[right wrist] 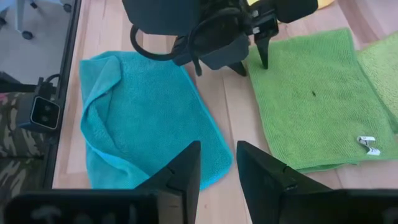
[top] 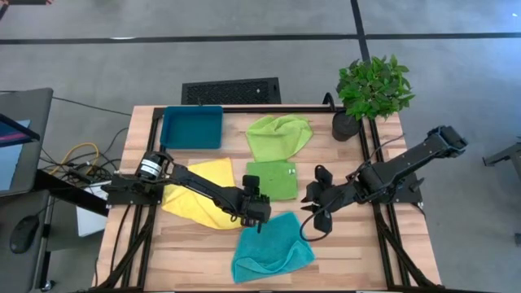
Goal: Fold microfiber towels
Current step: Put the green towel into the blue bin
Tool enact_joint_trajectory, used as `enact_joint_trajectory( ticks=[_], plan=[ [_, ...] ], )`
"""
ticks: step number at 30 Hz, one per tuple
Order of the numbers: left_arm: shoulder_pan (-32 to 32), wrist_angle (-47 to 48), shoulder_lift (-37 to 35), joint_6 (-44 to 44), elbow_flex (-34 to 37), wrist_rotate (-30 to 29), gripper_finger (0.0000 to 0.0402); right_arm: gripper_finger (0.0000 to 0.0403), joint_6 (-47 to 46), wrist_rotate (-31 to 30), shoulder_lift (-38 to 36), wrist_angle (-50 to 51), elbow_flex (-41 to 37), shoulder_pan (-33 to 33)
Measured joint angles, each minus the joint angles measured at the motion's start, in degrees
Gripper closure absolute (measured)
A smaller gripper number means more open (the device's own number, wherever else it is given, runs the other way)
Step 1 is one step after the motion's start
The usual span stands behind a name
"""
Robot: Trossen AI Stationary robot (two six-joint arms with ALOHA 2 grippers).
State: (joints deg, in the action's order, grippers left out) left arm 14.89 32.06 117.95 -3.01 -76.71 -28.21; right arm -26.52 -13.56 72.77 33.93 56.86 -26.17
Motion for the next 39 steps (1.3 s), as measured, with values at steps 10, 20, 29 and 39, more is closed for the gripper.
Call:
enact_joint_trajectory(
  ticks=[10,20,29,39],
  plan=[
    [-0.8,1.3,0.2,-0.5,0.0,-3.7,0.0244,0.0276,-0.4,0.0,0.0,-0.1,0.0,0.0],
    [-3.8,3.3,2.0,-2.0,-0.2,-5.1,0.0248,0.0276,-0.4,-0.1,0.0,-0.2,0.0,0.0],
    [-4.1,3.3,4.1,2.2,-0.2,-5.0,0.0388,0.0276,-0.4,-0.2,0.0,-1.1,-0.1,0.0],
    [-5.0,6.8,-0.6,2.9,0.5,-0.7,0.0399,0.0276,0.0,-0.2,0.0,-1.0,-0.1,0.0]
  ],
)
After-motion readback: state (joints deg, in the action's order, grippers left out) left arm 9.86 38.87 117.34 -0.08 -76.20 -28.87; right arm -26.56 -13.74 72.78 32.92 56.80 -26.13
